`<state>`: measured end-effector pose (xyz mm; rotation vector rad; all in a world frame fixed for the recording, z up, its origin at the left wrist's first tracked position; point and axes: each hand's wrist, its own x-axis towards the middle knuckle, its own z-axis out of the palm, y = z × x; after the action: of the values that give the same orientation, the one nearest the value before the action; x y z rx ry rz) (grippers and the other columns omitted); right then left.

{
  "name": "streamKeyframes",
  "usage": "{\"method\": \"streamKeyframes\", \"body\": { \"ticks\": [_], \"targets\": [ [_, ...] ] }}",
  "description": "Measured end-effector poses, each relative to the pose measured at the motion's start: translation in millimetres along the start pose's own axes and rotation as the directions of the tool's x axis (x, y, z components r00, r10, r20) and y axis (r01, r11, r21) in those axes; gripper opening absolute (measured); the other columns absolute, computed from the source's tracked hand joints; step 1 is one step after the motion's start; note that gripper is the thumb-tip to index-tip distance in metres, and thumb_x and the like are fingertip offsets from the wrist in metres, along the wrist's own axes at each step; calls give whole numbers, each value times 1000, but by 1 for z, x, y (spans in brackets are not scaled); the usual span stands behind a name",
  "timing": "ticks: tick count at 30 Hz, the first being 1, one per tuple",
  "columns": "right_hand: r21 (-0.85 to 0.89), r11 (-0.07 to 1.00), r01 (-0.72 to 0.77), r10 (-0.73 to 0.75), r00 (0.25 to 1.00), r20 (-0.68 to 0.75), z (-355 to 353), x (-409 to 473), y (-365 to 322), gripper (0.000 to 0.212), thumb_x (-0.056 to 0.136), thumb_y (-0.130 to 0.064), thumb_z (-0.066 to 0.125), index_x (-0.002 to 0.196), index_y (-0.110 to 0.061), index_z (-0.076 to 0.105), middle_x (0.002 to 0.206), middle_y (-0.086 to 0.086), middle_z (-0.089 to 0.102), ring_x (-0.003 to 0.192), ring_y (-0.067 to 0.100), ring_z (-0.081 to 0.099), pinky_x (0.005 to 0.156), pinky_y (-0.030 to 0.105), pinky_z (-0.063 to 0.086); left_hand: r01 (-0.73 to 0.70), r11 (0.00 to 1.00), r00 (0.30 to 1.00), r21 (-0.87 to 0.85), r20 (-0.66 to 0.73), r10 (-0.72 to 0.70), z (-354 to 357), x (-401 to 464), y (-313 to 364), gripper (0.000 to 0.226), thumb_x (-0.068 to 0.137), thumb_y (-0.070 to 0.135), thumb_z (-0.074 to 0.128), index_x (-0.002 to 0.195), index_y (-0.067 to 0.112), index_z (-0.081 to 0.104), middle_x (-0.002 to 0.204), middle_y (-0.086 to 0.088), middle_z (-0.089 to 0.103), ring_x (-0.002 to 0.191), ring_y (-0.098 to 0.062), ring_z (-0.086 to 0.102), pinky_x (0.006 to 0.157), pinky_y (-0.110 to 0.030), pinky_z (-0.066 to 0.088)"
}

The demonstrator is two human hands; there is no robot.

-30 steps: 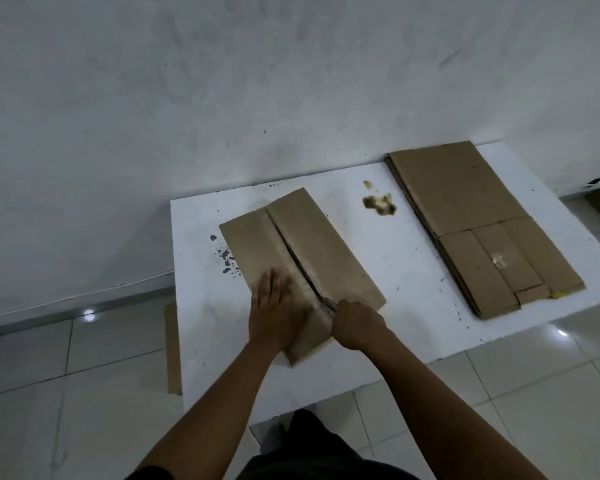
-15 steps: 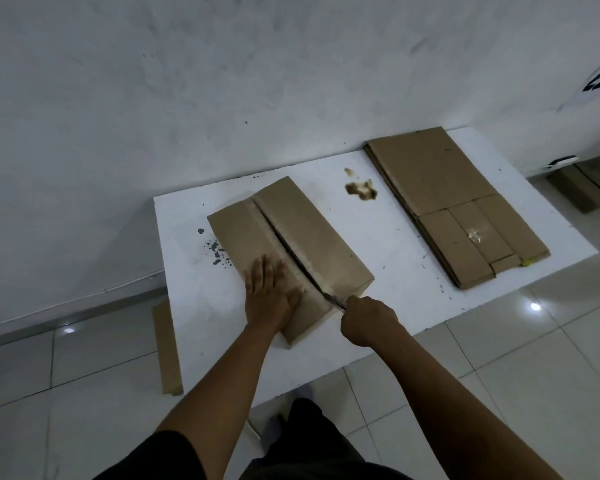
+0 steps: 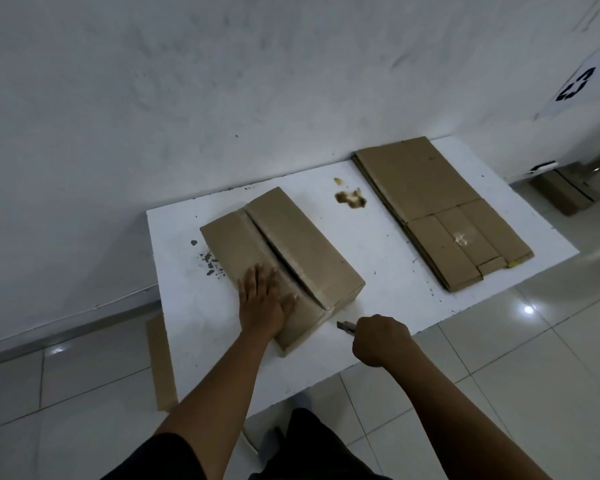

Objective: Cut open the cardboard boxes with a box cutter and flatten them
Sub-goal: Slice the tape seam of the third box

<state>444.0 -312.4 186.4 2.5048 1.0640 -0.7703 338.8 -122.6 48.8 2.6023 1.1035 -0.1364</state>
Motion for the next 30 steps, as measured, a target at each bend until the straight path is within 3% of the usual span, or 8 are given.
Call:
{"method": "streamKeyframes", "body": {
  "ticks": [7,11,14,18,22,25,27,30],
  "targets": [
    [248,969,15,-4,999,-44,2,10,17,19,103,-29,36,102,-13,47,106,8,64,73,18,52,66,29,40,2,999,1000,46,2,-2,-11,0,2,101,75,76,-9,160,23,6,166,-12,3,152,-32,-3,121,-49,-1],
    [477,872,112,-62,991,-120,5,40,16,22,104,-33,35,96,-14,43,83,6,60,57,19,55,54,31,47,21,998,999,67,37,-23,-28,5,6,94,80,79,13,156,24,21,163,-12,16,149,-32,13,118,-47,15],
    [546,813,202,-104,973,-205,2,72,9,21,105,-33,38,96,-15,43,78,2,57,60,18,54,51,30,39,71,997,995,40,65,-74,-42,19,10,68,89,65,45,145,28,35,155,-8,26,142,-29,23,109,-46,25],
    [590,768,249,-57,944,-324,-2,115,4,15,104,-29,42,96,-16,43,84,2,57,68,17,55,53,27,35,226,971,972,-80,-45,-230,-53,36,16,47,90,60,48,125,30,54,137,-3,41,128,-27,36,101,-43,31],
    [570,793,213,103,877,-470,-6,153,6,16,103,-22,42,102,-9,50,97,9,54,84,24,52,66,33,39,344,915,927,-209,-77,-366,-56,58,27,47,90,63,47,123,32,57,138,-1,38,132,-25,33,103,-46,30],
    [579,800,160,92,920,-381,-16,169,7,20,104,-26,40,110,-9,49,104,9,54,91,27,56,69,33,39,389,881,912,-271,-20,-409,-57,77,34,56,89,70,41,123,29,57,145,-3,32,138,-26,26,107,-53,28],
    [563,809,167,16,953,-304,-18,176,10,19,105,-27,38,110,-11,47,101,8,59,83,23,58,67,31,39,436,839,889,-325,14,-457,-58,89,40,63,89,71,44,127,23,56,154,-7,24,146,-29,16,114,-59,20],
    [677,713,183,-105,982,-155,-13,179,9,19,107,-32,34,102,-16,42,94,4,63,69,17,61,62,35,53,511,764,836,-394,21,-548,-56,108,41,79,88,69,50,138,7,50,158,-8,16,149,-28,14,119,-59,5]
  ]
}}
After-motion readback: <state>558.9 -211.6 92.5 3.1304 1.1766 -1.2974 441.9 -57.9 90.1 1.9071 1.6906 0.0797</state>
